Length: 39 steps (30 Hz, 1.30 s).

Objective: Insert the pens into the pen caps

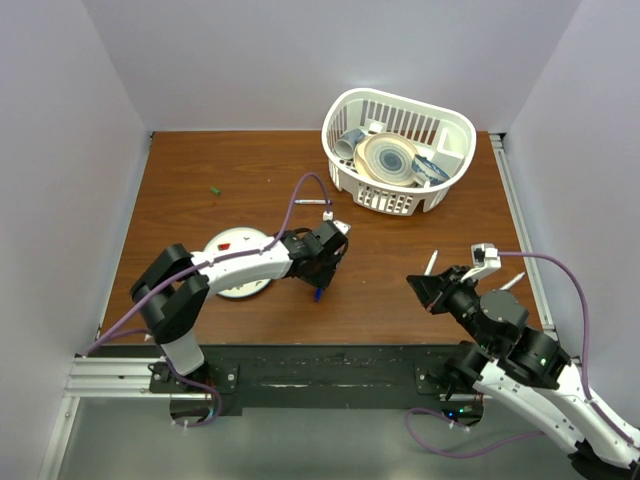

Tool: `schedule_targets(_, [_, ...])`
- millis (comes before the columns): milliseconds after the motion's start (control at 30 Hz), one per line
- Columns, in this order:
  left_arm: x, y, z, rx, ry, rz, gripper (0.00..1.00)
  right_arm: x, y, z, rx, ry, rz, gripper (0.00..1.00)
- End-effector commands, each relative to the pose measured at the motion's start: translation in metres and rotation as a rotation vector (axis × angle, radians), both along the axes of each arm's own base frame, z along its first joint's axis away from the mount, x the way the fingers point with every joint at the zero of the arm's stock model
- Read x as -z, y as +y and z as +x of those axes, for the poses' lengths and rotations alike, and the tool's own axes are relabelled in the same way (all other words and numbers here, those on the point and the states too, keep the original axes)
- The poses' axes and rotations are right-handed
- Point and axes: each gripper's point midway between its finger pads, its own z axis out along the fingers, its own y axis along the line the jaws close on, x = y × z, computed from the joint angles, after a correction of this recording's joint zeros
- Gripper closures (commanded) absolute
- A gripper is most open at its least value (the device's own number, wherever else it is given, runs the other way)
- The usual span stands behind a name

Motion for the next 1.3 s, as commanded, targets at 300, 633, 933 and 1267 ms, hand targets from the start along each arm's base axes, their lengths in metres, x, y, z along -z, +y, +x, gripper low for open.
schedule_targets(300, [0.033,-0.012,-0.011,-0.005,0.059,-0.032,0.6,-0.007,-0.002,0.004,0.028,-0.002,0.017,1.0])
schedule_targets(633, [0.041,-0.007,-0.021,-0.009,0.062,0.001,0.94,-0.003,0.007,0.004,-0.004,0.009,0.009,1.0])
schedule_targets(933, [-0.123,-0.062,-0.002,0.115,-0.072,-0.782,1.0,0.004,0.075,-0.015,-0.361,-0.042,0.057,1.0])
schedule_targets(1267, [-0.287,-0.026,-0.03,0.183,-0.417,-1.444,1.0,-0.008,0.127,-0.022,-0.589,-0.177,0.183,1.0])
